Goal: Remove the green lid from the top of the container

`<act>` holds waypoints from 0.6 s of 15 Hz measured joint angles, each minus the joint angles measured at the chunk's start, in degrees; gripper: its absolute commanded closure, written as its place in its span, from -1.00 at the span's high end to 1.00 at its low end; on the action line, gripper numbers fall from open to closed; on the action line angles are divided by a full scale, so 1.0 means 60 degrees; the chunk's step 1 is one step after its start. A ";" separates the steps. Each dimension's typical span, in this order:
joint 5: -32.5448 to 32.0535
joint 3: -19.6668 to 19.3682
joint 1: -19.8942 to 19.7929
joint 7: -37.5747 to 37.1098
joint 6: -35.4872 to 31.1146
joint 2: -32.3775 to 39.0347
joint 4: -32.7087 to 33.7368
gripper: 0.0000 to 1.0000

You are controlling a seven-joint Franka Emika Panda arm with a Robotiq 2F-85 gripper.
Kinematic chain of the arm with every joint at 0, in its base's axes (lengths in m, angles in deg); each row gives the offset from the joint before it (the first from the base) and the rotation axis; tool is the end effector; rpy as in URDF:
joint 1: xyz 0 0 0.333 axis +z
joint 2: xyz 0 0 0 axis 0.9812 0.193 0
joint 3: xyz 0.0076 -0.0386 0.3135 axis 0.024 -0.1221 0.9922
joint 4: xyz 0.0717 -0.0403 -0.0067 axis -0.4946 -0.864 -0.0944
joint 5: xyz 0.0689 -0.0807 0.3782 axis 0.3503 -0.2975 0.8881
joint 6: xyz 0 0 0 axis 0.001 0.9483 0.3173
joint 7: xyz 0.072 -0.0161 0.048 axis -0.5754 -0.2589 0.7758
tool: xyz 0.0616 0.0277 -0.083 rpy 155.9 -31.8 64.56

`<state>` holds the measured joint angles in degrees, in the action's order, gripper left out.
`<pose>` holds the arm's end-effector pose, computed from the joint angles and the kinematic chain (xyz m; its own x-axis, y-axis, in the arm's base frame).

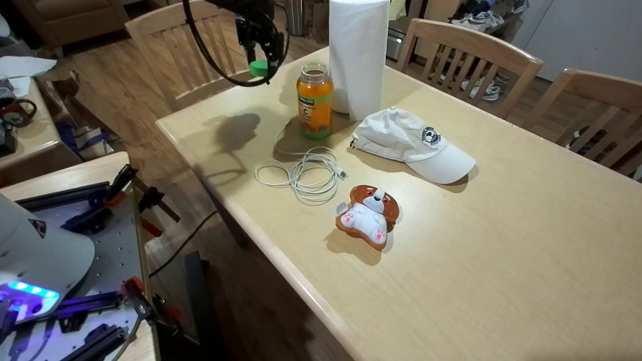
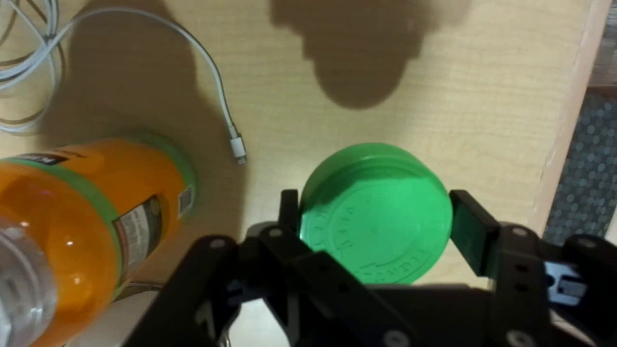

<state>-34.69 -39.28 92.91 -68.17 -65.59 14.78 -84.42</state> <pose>0.5697 0.2454 0.3065 0.9286 0.3503 -0.1222 0.3510 -0.9362 -0.0159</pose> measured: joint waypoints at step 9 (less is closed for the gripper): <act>0.0530 0.0310 0.0020 0.0515 -0.1711 0.1222 -0.0413 0.02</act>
<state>-31.51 -37.42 93.03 -65.08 -75.86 22.11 -86.91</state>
